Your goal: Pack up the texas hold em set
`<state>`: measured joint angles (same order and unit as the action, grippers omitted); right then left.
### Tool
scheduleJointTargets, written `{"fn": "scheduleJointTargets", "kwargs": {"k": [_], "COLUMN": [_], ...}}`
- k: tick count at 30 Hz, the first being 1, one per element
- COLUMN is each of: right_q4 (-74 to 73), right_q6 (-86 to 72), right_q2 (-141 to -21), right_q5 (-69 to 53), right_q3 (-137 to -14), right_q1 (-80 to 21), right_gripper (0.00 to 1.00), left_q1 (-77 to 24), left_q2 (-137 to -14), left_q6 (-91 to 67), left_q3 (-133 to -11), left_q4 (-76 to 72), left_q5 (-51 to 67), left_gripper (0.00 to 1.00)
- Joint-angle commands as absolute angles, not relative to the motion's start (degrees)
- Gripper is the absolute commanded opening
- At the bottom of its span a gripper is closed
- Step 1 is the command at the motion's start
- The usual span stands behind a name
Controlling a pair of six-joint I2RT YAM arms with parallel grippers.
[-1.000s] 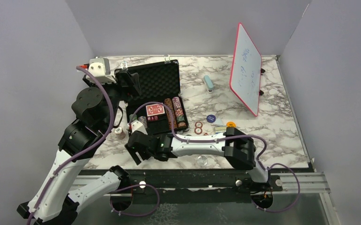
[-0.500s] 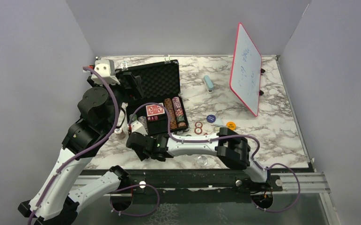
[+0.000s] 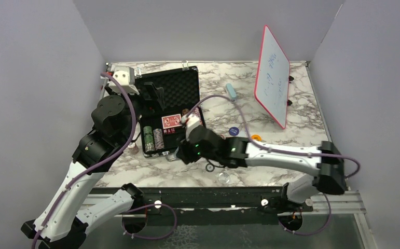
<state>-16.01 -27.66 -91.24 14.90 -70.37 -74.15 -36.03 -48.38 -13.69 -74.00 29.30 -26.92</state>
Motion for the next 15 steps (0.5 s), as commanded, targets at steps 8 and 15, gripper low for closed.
{"fn": "scheduleJointTargets", "kwargs": {"k": [8,15], "right_q4": [-14.7,-17.1], "right_q6": [-23.1,-21.1], "right_q2": [-69.0,-66.7], "right_q5": [0.7,-11.4], "right_q3": [-66.6,-70.4], "right_q1": [-56.4,-51.2], "right_gripper": [0.31,0.31], "left_q1": [-36.2,-36.2], "left_q2": [-53.2,-50.8], "left_q6": [-4.7,-0.7], "left_q3": [-67.0,-64.9], "left_q4": [28.5,23.6], "left_q5": [15.0,30.5], "left_gripper": [0.91,0.91]}}
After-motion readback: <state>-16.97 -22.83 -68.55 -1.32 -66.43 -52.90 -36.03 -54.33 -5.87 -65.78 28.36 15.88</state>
